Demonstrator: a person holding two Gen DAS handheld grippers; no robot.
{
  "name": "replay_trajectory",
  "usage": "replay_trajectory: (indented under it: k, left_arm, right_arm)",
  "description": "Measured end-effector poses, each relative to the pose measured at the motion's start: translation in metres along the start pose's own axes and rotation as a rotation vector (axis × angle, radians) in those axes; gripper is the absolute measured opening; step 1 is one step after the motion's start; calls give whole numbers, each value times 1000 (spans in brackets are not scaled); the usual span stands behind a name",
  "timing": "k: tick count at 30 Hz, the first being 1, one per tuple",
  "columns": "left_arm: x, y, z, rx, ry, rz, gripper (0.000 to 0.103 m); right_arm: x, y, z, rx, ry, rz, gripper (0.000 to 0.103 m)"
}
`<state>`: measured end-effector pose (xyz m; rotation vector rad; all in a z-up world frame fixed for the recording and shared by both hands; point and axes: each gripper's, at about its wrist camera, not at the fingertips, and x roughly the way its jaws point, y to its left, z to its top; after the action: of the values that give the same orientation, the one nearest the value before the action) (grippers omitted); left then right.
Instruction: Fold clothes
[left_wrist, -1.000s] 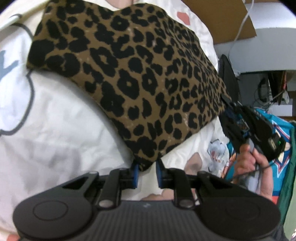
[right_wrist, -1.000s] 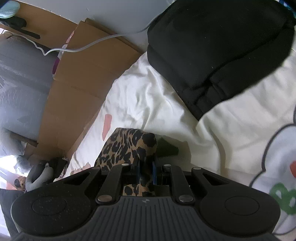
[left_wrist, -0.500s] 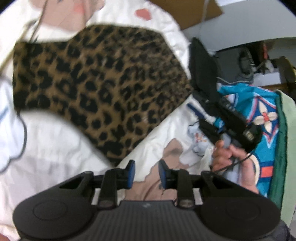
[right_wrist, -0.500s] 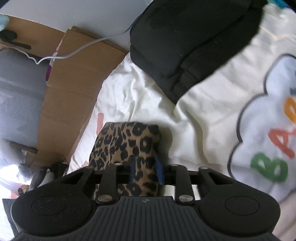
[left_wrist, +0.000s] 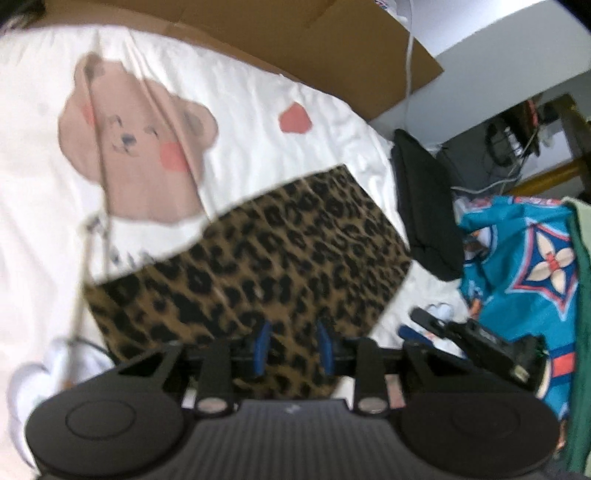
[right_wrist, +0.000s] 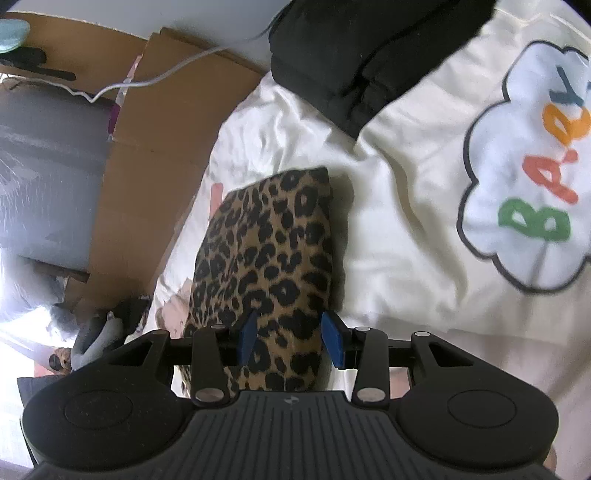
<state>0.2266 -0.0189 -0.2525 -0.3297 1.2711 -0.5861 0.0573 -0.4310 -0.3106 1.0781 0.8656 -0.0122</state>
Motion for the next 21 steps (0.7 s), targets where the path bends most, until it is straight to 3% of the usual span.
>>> replay_trajectory:
  k: [1,3,6,8,11,15,17,21]
  left_arm:
    - [-2,-2,7,36,9,25,8]
    - [-6,-8,20,103,25,69,9]
    - [-14,-11,34,158,53,74,10]
    - [-12,-15,43,187,70,69,27]
    - [-7,-17,52,228,61,71,45]
    - [3,-6,60,214,18,82,46]
    - [12,2,61,215,2,75,52]
    - [28,17,60,185,-2,57,55]
  right_arm:
    - [-1,0,-3,-1,6,-3,44]
    - [-2,2,-9,-6,19,-2,44]
    - [-5,4,-17,-7,30,3,44]
    - [-7,7,-23,-3,39,20,44]
    - [-8,12,-34,-23,62,29,44]
    - [-6,15,-48,-42,113,34,45]
    - [-7,17,-55,-64,130,31,57]
    - [-4,18,-68,-79,163,32,64]
